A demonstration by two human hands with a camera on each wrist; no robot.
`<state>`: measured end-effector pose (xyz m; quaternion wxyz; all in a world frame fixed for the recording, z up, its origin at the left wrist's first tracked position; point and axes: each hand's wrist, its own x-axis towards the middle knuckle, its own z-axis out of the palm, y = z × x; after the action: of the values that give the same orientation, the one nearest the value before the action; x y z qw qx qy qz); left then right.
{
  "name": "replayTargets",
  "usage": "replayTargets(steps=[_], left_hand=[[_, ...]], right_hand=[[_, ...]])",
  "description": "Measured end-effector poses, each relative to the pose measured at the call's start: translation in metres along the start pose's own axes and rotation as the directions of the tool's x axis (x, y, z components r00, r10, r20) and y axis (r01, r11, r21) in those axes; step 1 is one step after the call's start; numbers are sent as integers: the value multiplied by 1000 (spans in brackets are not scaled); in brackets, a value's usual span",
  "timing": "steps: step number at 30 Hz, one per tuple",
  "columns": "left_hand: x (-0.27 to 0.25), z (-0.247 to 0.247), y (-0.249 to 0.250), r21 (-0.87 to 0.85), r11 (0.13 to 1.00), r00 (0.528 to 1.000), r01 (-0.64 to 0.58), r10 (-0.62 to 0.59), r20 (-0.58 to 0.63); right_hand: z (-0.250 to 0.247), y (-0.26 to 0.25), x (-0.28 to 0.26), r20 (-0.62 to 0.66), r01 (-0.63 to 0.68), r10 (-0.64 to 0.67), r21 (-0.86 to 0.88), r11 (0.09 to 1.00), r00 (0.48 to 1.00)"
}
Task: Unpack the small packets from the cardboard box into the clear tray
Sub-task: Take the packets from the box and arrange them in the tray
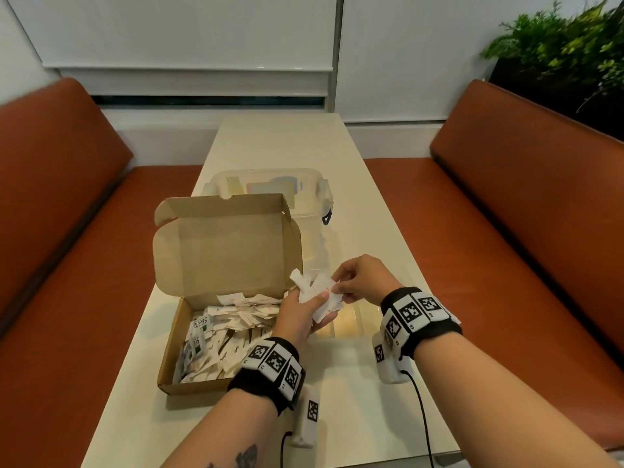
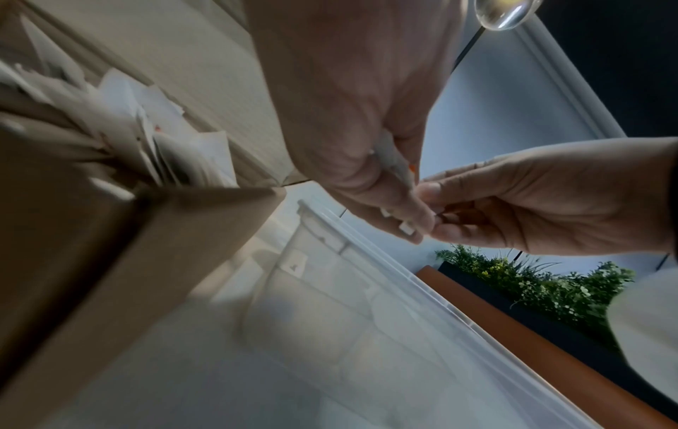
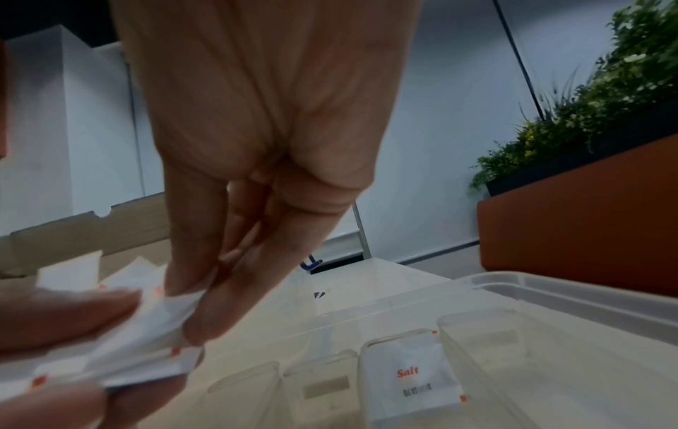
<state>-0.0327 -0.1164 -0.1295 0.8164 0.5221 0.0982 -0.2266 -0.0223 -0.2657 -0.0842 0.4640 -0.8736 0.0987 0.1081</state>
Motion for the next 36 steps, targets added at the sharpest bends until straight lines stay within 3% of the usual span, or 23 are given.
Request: replayTargets(steps=[4, 7, 11, 16, 19, 27, 36], left_hand=[[0, -2, -3, 11, 1000, 1000, 1, -1, -5], [1, -4, -6, 24, 1000, 1000, 3, -2, -20], [3, -6, -10, 54, 998, 998, 14, -10, -63], [6, -6, -12, 61, 998, 998, 19, -15, -66], [6, -6, -12, 54, 998, 998, 22, -19, -60], [6, -6, -11, 72, 997, 999, 32, -30, -35], [9, -8, -12, 112, 993, 999, 24, -20, -37]], right_hand=[[-3, 3, -2, 13, -1, 1, 15, 1000, 1000], [-8, 4, -1, -6, 15, -16, -74, 997, 1000], [-31, 5, 5, -143, -53, 20, -230, 972, 990], [-47, 5, 13, -133, -139, 79, -542, 829, 988], [-39, 8, 20, -109, -150, 104, -639, 754, 989], [-28, 15, 35, -140, -169, 97, -732, 660, 985], [-17, 22, 42, -60, -139, 148, -777, 613, 987]])
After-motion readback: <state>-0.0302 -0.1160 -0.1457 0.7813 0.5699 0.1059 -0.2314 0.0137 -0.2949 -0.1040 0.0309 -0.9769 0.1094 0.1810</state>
